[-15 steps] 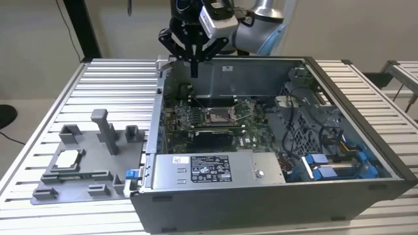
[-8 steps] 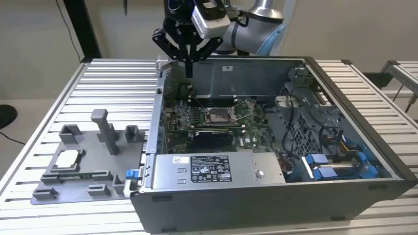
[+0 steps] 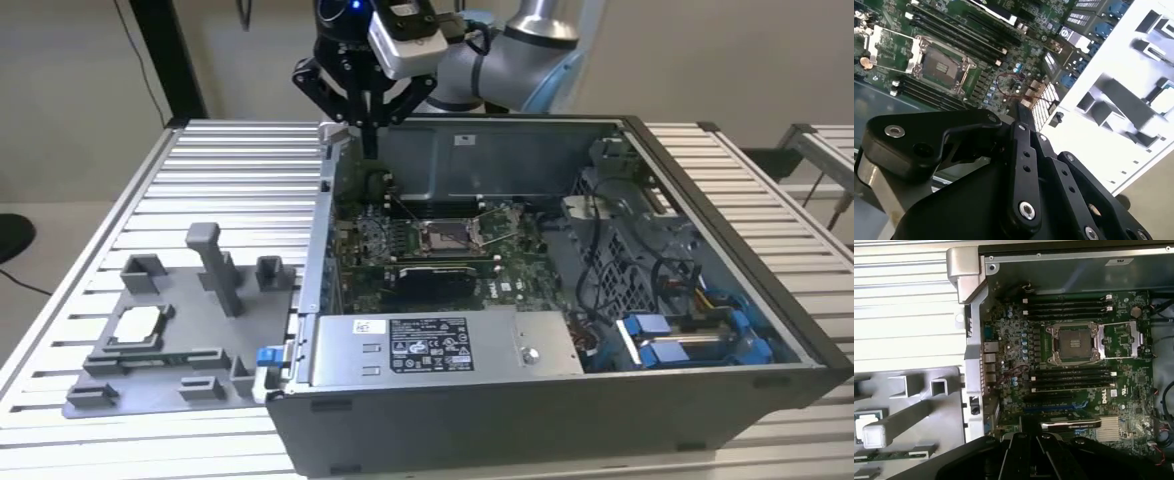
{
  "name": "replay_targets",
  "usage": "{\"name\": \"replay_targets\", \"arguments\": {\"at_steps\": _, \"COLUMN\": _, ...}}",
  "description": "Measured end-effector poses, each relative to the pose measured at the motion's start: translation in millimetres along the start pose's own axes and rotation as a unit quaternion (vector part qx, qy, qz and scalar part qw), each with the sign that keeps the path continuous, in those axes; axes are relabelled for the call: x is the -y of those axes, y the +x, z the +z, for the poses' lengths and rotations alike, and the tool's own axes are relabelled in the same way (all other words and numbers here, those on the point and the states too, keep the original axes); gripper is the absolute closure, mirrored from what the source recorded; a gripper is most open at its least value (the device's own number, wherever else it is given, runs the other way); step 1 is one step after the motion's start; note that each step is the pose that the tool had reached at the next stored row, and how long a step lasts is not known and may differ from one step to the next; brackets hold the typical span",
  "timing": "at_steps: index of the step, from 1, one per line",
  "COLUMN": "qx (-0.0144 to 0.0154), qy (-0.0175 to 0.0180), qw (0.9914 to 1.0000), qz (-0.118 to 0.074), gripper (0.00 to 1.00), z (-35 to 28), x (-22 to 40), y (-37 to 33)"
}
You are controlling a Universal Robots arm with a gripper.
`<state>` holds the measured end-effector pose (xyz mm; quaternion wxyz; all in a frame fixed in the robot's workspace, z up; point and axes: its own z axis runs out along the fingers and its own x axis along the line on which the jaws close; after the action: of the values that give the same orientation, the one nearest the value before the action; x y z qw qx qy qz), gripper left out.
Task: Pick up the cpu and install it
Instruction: 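Pick up the cpu and move it towards the insertion slot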
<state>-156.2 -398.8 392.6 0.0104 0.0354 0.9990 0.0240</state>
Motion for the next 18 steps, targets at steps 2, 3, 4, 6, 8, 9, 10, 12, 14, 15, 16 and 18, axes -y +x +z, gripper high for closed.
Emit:
{"name": "replay_targets", "arguments": {"at_steps": 2, "qx": 0.0, "qy": 0.0, "qw": 1.0, "qz": 0.0, "gripper": 1.0, "z": -0.1, "x": 0.3, "y": 3.8}}
{"name": "replay_targets", "arguments": {"at_steps": 3, "qx": 0.0, "qy": 0.0, "qw": 1.0, "qz": 0.0, "gripper": 1.0, "z": -0.2, "x": 0.4, "y": 5.5}}
{"name": "replay_targets", "arguments": {"at_steps": 4, "qx": -0.0001, "qy": 0.0, "qw": 1.0, "qz": 0.0, "gripper": 1.0, "z": -0.2, "x": 0.5, "y": 7.4}}
{"name": "replay_targets", "arguments": {"at_steps": 6, "qx": 0.0, "qy": 0.0, "qw": 1.0, "qz": 0.0, "gripper": 1.0, "z": -0.2, "x": 0.8, "y": 11.1}}
{"name": "replay_targets", "arguments": {"at_steps": 8, "qx": 0.0, "qy": 0.0, "qw": 1.0, "qz": 0.0, "gripper": 1.0, "z": -0.4, "x": 1.1, "y": 15.0}}
{"name": "replay_targets", "arguments": {"at_steps": 9, "qx": 0.0, "qy": 0.0, "qw": 1.0, "qz": 0.0, "gripper": 1.0, "z": -0.4, "x": 1.2, "y": 16.8}}
{"name": "replay_targets", "arguments": {"at_steps": 10, "qx": 0.0, "qy": 0.0, "qw": 1.0, "qz": 0.0, "gripper": 1.0, "z": -0.4, "x": 1.4, "y": 19.0}}
{"name": "replay_targets", "arguments": {"at_steps": 12, "qx": 0.0, "qy": 0.0, "qw": 1.0, "qz": 0.0, "gripper": 1.0, "z": -0.5, "x": 1.7, "y": 23.7}}
{"name": "replay_targets", "arguments": {"at_steps": 14, "qx": -0.0001, "qy": -0.0001, "qw": 1.0, "qz": 0.0, "gripper": 1.0, "z": -0.7, "x": 2.0, "y": 28.9}}
{"name": "replay_targets", "arguments": {"at_steps": 15, "qx": 0.0, "qy": -0.0001, "qw": 1.0, "qz": 0.0, "gripper": 1.0, "z": -0.7, "x": 2.2, "y": 31.4}}
{"name": "replay_targets", "arguments": {"at_steps": 16, "qx": 0.0, "qy": -0.0002, "qw": 1.0, "qz": 0.0, "gripper": 1.0, "z": -0.8, "x": 2.4, "y": 34.0}}
{"name": "replay_targets", "arguments": {"at_steps": 18, "qx": -0.0001, "qy": -0.0004, "qw": 1.0, "qz": 0.0, "gripper": 1.0, "z": -0.9, "x": 2.8, "y": 39.8}}
